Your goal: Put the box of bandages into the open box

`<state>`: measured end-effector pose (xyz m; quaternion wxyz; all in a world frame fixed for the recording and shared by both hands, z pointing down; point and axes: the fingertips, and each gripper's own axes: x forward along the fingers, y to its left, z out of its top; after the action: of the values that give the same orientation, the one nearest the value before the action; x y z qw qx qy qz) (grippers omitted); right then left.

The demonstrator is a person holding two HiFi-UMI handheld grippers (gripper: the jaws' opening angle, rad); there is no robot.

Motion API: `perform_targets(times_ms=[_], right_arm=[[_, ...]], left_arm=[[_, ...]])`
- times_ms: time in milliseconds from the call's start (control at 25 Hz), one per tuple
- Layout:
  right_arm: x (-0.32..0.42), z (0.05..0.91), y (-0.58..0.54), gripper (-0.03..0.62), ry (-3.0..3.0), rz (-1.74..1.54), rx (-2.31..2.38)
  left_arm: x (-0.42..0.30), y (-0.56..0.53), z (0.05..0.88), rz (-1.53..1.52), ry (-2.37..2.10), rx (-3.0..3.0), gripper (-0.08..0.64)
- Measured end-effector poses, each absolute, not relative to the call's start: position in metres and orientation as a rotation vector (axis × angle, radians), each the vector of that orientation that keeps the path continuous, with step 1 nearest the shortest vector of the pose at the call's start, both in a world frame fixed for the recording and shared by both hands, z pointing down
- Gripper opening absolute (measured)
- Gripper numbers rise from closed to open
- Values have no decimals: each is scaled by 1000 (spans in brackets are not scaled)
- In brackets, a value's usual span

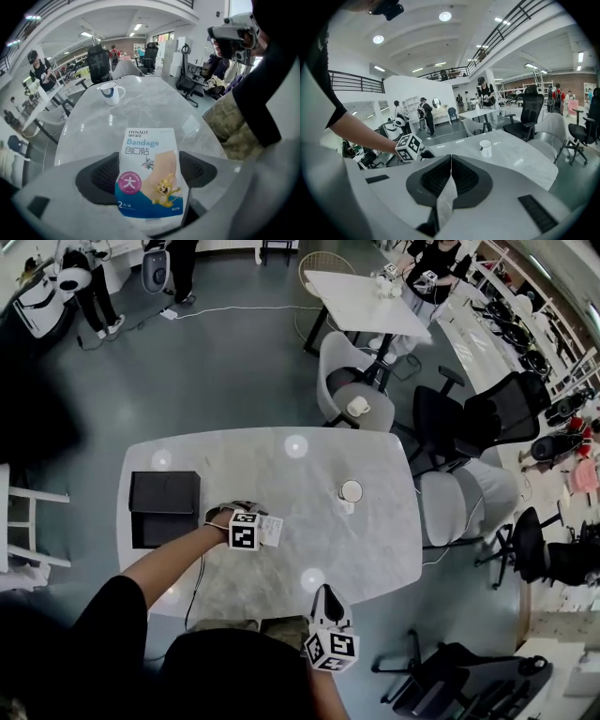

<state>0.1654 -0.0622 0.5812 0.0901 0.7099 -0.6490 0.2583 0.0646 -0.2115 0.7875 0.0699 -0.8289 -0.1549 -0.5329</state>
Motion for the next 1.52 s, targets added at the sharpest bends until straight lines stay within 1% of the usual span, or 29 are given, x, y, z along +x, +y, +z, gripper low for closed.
perform_targets(times_ms=[400,640,800,920,1040,1200,1400,1520], right_arm=[[131,595,-46,12,-1929,747,2100],[86,586,-58,12,-2083,676,1992],[70,586,-61,12,-2157,690,1921],[61,590,-62,12,-2197,759,1872],[56,579,-71,12,-2266,752,1820],[48,580,-73,12,-2312,781,1742],[28,585,-66,12,-2341,807,1653],[22,578,-65,12,-2340,754,1653]], left_arm=[[-39,-196,759,-1585,-254,-2626,410],[-97,-185,738,-1578,-106,-2657,410],[-117,-178,730,-1601,-15,-2682,410],[-131,-176,733,-1622,76,-2706,410],[-141,-176,735,-1632,173,-2745,410],[-152,-172,738,-1648,215,-2770,410],[-186,-180,733,-1698,283,-2690,410],[-215,-182,739,-1730,304,-2653,410]])
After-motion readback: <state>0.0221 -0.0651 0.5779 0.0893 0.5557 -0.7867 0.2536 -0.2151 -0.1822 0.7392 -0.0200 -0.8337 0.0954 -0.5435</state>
